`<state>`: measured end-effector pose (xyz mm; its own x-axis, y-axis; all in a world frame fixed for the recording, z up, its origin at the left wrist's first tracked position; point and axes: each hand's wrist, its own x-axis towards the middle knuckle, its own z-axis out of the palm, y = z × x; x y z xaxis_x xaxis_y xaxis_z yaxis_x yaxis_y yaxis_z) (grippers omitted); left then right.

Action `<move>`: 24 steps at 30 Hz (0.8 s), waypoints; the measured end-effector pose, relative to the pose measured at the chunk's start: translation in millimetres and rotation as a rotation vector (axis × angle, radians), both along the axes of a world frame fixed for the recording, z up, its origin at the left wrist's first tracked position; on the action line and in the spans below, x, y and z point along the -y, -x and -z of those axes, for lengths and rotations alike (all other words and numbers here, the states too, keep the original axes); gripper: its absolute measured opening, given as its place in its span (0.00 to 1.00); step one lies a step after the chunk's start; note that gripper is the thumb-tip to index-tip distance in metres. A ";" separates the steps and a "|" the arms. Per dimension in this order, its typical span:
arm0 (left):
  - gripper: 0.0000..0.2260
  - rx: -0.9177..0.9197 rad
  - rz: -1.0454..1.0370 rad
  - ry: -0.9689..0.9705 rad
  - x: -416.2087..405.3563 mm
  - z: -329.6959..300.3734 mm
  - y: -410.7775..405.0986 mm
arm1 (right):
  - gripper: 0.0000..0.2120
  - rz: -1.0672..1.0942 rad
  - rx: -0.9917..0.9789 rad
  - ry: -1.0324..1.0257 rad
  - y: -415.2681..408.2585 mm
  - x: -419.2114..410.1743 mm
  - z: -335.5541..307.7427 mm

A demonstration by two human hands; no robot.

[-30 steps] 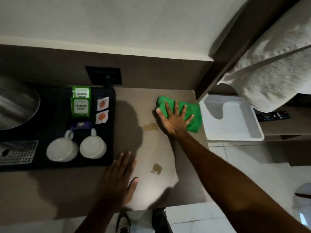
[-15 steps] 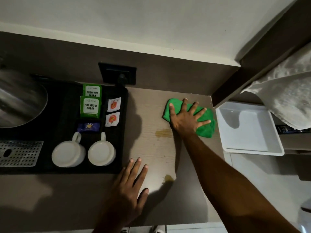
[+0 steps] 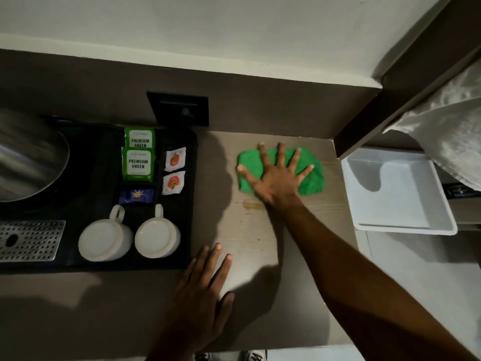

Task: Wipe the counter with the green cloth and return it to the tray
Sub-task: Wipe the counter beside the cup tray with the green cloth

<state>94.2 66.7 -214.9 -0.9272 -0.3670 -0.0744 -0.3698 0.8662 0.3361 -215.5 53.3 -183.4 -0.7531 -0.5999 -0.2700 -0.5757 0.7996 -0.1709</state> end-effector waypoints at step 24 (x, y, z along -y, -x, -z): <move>0.28 -0.179 -0.032 -0.001 -3.4 11.0 -2.8 | 0.45 -0.020 -0.048 0.034 -45.5 34.0 5.9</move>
